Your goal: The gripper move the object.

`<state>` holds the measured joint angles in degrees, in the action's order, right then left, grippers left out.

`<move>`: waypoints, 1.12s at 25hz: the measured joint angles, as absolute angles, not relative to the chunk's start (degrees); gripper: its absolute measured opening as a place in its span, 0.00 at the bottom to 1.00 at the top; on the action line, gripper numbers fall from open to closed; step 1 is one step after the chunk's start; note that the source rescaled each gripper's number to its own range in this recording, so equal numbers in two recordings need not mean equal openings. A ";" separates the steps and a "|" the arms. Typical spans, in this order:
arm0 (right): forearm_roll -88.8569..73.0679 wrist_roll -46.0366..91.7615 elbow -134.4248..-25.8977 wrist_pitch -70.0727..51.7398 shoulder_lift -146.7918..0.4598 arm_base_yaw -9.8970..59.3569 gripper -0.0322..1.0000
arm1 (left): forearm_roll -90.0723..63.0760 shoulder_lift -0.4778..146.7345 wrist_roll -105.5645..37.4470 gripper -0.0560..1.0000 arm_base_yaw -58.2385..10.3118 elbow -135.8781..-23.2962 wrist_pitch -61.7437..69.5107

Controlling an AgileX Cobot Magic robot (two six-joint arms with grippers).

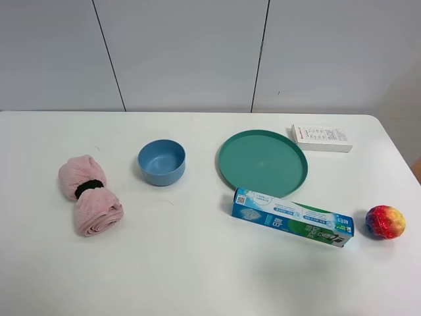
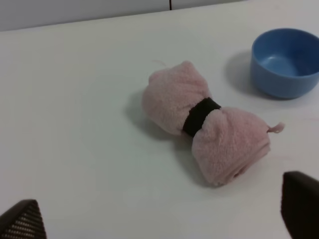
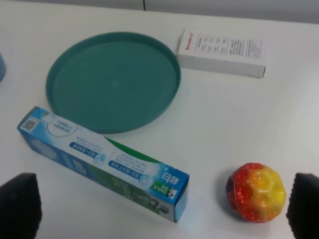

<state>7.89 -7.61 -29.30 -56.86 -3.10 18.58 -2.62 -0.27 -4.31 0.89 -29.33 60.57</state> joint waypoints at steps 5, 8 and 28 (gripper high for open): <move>8.18 -7.72 -29.30 -56.86 0.14 18.58 0.99 | -2.62 -0.27 -4.31 1.00 0.89 -29.33 60.57; 6.72 -7.72 -29.30 -57.80 0.13 18.58 0.99 | -2.62 -0.27 -4.31 1.00 0.89 -29.33 60.57; 5.23 -7.66 -29.02 -62.63 0.13 18.58 0.99 | -2.62 -0.27 -4.31 1.00 0.89 -29.33 60.57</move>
<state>5.23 -7.66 -29.02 -62.63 0.13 18.58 -2.62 -0.27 -4.31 0.89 -29.33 60.57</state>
